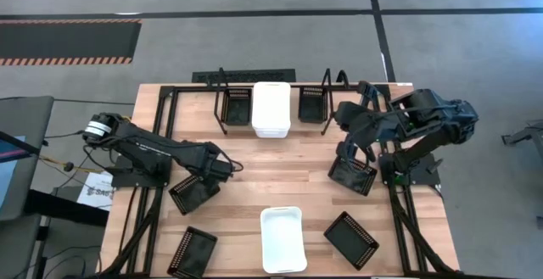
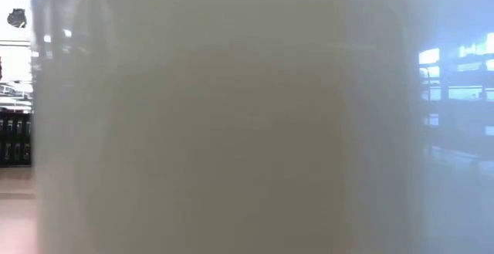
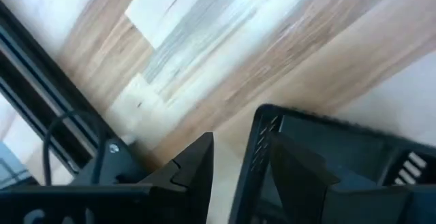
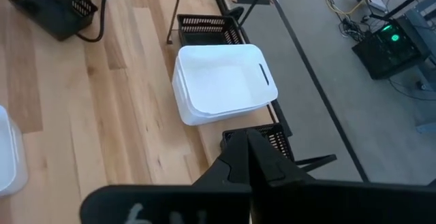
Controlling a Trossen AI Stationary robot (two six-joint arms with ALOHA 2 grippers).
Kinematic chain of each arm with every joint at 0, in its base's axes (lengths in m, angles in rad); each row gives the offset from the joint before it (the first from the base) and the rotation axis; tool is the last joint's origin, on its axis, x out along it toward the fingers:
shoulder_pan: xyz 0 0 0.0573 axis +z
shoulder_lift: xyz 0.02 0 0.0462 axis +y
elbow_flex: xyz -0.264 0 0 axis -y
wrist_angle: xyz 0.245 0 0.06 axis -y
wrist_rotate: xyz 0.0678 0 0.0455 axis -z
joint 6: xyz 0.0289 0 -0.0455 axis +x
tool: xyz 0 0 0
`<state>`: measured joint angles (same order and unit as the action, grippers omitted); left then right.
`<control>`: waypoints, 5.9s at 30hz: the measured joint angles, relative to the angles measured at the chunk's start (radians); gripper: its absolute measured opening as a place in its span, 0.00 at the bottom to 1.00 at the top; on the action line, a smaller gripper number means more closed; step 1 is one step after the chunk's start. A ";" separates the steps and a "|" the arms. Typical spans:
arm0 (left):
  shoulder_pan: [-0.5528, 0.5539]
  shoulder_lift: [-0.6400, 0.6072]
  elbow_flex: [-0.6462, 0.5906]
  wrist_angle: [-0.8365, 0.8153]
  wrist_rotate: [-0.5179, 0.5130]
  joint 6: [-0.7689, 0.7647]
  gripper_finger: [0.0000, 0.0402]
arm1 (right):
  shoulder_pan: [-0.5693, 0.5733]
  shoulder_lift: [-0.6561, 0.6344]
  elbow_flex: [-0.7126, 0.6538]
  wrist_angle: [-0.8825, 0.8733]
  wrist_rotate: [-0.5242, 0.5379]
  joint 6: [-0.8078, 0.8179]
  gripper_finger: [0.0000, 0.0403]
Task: Stack baskets on shelf by color
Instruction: Stack the black bin on top of the left black bin on the shelf
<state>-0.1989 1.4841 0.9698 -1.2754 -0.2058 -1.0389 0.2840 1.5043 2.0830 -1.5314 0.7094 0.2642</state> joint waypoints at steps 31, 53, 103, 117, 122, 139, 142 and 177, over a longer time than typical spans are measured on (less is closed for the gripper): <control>0.041 -0.001 -0.125 0.211 0.176 0.107 0.20 | -0.006 0.024 0.000 0.019 -0.001 -0.001 0.00; 0.182 -0.305 0.112 0.247 -0.319 0.020 0.00 | -0.006 0.023 0.000 0.023 0.000 0.023 0.00; 0.894 -0.091 0.144 0.635 0.055 0.324 0.00 | -0.003 0.023 0.000 0.044 0.001 0.016 0.00; 0.920 -0.050 0.146 0.622 0.095 0.340 0.00 | -0.003 0.023 0.000 0.043 0.001 0.014 0.00; 0.920 -0.050 0.146 0.620 0.095 0.331 0.00 | -0.003 0.023 0.000 0.043 0.001 0.012 0.00; 0.922 -0.047 0.175 0.641 0.127 0.419 0.19 | -0.003 0.023 0.000 0.043 0.002 0.012 0.00; 0.923 -0.047 0.220 0.643 0.173 0.435 0.23 | -0.003 0.023 0.000 0.042 0.001 0.013 0.00; 0.831 -0.046 0.449 0.381 0.074 0.577 0.29 | -0.003 0.023 0.000 0.022 0.001 0.023 0.00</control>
<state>0.6319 1.4380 1.4185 -0.8942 -0.1315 -0.4614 0.2806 1.5272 2.0827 -1.5095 0.7101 0.2874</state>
